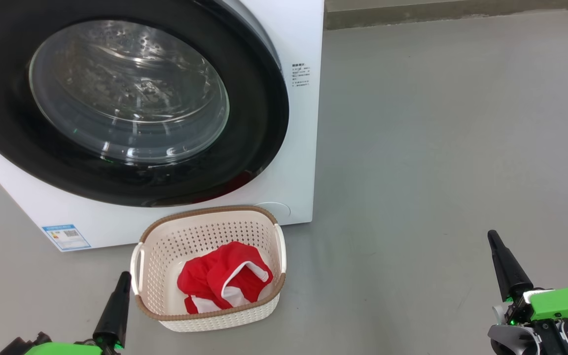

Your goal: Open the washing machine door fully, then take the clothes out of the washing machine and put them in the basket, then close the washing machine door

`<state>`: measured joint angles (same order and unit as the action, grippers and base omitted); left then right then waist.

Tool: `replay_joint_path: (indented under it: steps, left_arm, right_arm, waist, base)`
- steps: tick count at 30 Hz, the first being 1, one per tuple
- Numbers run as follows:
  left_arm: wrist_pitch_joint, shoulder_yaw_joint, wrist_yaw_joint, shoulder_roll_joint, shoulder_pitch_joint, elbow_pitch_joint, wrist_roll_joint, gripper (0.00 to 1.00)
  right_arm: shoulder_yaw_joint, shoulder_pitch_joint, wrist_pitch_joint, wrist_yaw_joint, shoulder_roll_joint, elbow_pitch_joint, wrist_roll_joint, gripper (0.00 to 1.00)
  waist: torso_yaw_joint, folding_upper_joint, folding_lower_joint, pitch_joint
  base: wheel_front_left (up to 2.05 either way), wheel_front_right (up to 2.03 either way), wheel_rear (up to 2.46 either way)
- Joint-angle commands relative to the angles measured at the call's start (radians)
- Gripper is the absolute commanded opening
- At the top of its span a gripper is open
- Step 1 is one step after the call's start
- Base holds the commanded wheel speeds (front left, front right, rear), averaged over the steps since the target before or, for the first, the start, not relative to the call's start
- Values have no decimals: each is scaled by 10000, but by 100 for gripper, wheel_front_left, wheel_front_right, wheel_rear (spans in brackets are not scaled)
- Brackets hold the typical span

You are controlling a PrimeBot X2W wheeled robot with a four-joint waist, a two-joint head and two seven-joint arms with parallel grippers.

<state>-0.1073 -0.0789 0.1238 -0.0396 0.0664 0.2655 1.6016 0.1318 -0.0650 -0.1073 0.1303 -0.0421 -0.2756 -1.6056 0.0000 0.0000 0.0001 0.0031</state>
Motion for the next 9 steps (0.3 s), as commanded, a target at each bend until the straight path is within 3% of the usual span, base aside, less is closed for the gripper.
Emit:
replay_joint_path:
  steps: [1, 9]
  left_arm:
    - [-59, -349, 69, -106, 416, -205, 70, 0]
    - [-59, -349, 69, -106, 416, -205, 71, 0]
  right_arm:
    - [-177, -430, -62, 4, -81, 309, -28, 0]
    - [-178, -430, -61, 4, -81, 309, -28, 0]
  waist:
    - [0, 0, 0, 0]
    - [0, 0, 0, 0]
  base:
    - [0, 0, 0]
    - [0, 0, 0]
